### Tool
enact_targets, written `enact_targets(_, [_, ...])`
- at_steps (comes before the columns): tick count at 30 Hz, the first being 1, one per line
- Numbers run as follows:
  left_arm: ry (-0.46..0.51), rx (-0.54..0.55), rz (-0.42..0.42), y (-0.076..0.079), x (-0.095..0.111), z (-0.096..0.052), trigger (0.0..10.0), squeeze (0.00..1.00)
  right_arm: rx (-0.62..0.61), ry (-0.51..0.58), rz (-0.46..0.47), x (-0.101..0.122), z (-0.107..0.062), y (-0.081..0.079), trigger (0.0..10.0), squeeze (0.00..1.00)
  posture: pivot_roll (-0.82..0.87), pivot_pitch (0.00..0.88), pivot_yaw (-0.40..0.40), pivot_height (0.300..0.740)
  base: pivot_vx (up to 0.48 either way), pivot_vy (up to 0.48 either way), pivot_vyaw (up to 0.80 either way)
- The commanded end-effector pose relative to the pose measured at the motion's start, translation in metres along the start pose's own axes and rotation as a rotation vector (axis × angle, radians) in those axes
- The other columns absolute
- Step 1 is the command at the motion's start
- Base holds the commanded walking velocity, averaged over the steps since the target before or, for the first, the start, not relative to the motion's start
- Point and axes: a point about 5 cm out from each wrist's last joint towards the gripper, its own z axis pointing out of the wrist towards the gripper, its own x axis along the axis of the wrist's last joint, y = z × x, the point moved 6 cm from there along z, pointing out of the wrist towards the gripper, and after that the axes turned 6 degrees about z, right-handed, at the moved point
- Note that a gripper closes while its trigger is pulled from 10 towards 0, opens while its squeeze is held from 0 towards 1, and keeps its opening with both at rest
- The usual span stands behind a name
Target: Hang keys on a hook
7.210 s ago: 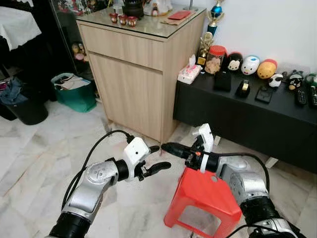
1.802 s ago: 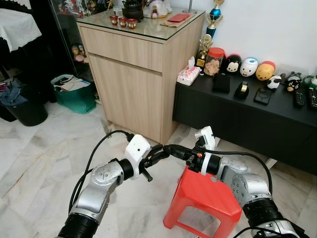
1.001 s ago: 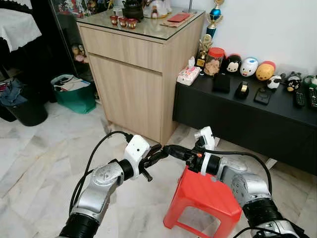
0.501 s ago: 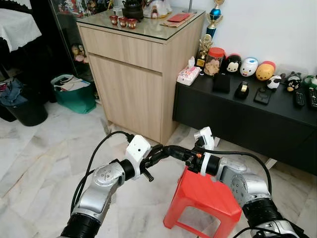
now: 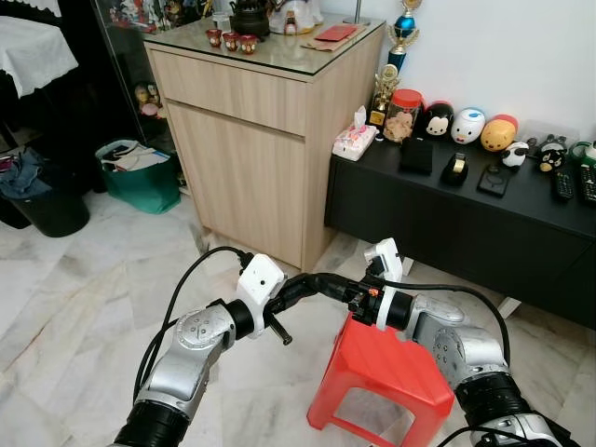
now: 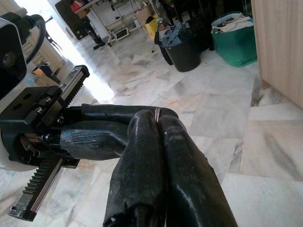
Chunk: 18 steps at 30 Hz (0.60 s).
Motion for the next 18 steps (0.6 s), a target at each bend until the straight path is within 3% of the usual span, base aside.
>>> enact_targets(1, [0.017, -0.014, 0.017, 0.0, 0.006, 0.003, 0.0, 0.0, 0.013, 0.009, -0.015, 0.003, 0.001, -0.004, 10.0, 0.0, -0.02, 0.0, -0.024, 0.74, 0.0, 0.0, 0.0])
enact_targets(8, [0.01, -0.021, 0.016, 0.001, 0.004, 0.001, 0.0, 0.0, -0.03, 0.006, -0.027, 0.0, 0.0, 0.004, 10.0, 0.0, -0.02, 0.0, -0.024, 0.74, 0.0, 0.0, 0.0])
enact_targets(9, [0.008, -0.023, 0.015, 0.001, 0.004, 0.0, 0.0, 0.0, -0.026, 0.009, -0.03, 0.0, 0.0, 0.003, 10.0, 0.44, -0.02, 0.0, -0.024, 0.74, 0.0, 0.0, 0.0])
enact_targets(10, [0.007, -0.025, 0.015, 0.001, 0.003, 0.0, 0.0, 0.0, -0.024, 0.01, -0.032, 0.001, 0.001, 0.003, 10.0, 0.44, -0.02, 0.0, -0.024, 0.74, 0.0, 0.0, 0.0])
enact_targets(11, [0.006, -0.027, 0.014, 0.001, 0.003, 0.0, 0.0, 0.0, -0.025, 0.013, -0.034, 0.001, 0.001, 0.003, 10.0, 1.0, -0.02, 0.0, -0.024, 0.74, 0.0, 0.0, 0.0])
enact_targets(15, [0.004, -0.03, 0.013, 0.002, 0.002, -0.001, 0.0, 0.0, -0.071, 0.031, -0.047, 0.005, 0.0, 0.01, 10.0, 1.0, -0.02, 0.0, -0.024, 0.74, 0.0, 0.0, 0.0])
enact_targets(16, [0.003, -0.032, 0.012, 0.002, 0.002, -0.001, 0.0, 0.0, -0.099, 0.052, -0.048, 0.009, 0.0, 0.014, 10.0, 0.0, -0.02, 0.0, -0.024, 0.74, 0.0, 0.0, 0.0])
enact_targets(18, [0.002, -0.035, 0.011, 0.003, 0.002, -0.001, 0.0, 0.0, -0.136, 0.109, -0.046, 0.02, -0.002, 0.02, 10.0, 0.0, -0.02, 0.0, -0.023, 0.74, 0.0, 0.0, 0.0])
